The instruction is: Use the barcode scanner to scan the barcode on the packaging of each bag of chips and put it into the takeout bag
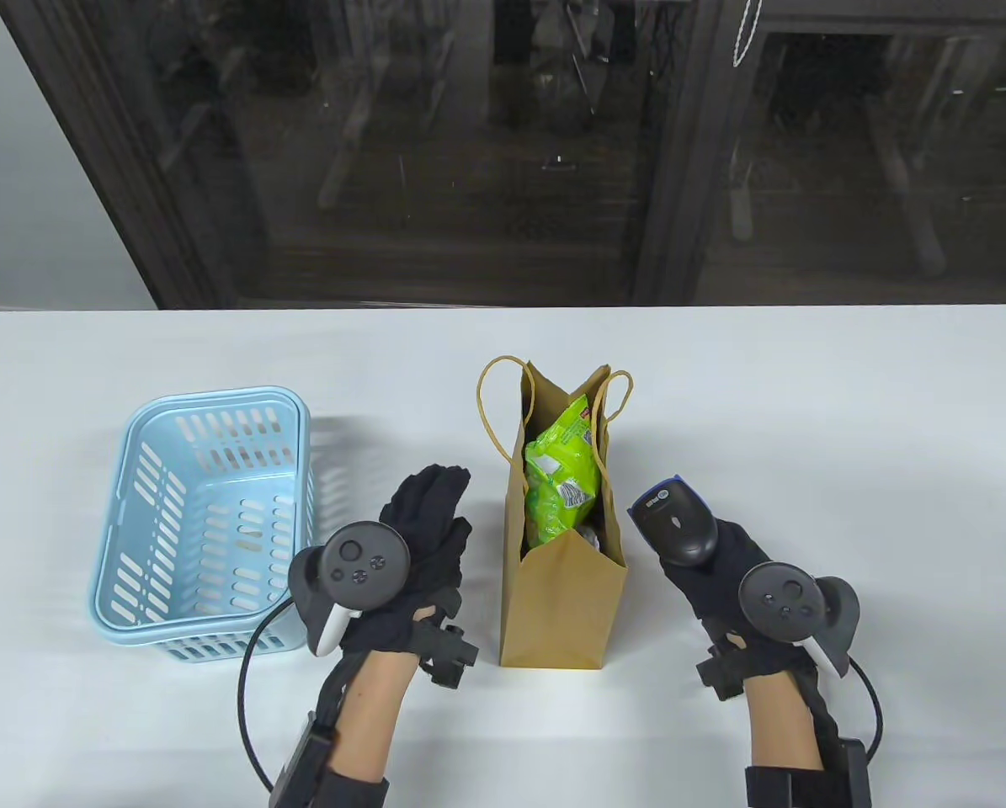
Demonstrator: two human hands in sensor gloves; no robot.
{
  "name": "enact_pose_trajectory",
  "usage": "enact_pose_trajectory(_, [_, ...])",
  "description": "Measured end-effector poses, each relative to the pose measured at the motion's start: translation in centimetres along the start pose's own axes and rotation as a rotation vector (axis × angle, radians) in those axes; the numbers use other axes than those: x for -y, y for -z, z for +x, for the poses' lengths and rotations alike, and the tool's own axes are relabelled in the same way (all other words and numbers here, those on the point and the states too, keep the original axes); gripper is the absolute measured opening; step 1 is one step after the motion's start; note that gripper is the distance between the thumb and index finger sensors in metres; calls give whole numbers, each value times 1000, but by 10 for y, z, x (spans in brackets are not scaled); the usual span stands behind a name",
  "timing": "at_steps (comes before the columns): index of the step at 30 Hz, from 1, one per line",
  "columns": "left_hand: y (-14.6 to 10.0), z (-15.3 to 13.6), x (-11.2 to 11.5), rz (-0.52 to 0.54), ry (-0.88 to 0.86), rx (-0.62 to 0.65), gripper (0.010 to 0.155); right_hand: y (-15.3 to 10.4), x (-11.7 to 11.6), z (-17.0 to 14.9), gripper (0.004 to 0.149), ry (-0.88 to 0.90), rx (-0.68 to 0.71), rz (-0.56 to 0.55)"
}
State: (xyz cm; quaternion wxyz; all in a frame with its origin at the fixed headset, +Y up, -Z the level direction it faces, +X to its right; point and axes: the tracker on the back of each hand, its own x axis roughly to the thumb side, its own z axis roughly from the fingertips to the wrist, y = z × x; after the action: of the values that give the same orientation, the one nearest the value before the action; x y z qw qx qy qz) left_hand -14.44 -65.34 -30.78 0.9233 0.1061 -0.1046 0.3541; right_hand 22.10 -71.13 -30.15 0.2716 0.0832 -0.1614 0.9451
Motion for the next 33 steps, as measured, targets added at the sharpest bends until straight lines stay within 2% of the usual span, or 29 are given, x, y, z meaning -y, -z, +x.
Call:
enact_pose_trajectory(3, [1, -10, 23, -28, 156, -33, 67, 0, 0, -3, 49, -4, -9, 7])
enact_pose_trajectory(9, [-2, -26, 52, -66, 360, -33, 74, 0, -1, -3, 50, 1, -16, 11])
enact_pose_trajectory(15, [-8, -31, 55, -80, 340, -57, 75, -1, -3, -4, 51, -12, -27, 23])
enact_pose_trajectory(20, [-9, -32, 54, -76, 339, -57, 75, -1, -2, -7, 53, -43, -61, -8])
enact_pose_trajectory(27, [-8, -33, 52, -70, 339, -60, 77, 11, 4, -35, 66, -178, -272, -15])
enact_pose_trajectory(29, [-7, -34, 50, -53, 335, -67, 76, 17, 6, -49, 70, -196, -367, 8])
enact_pose_trajectory(33, [-5, -36, 51, -73, 322, -80, 77, 23, 9, -90, 75, -346, -573, 110])
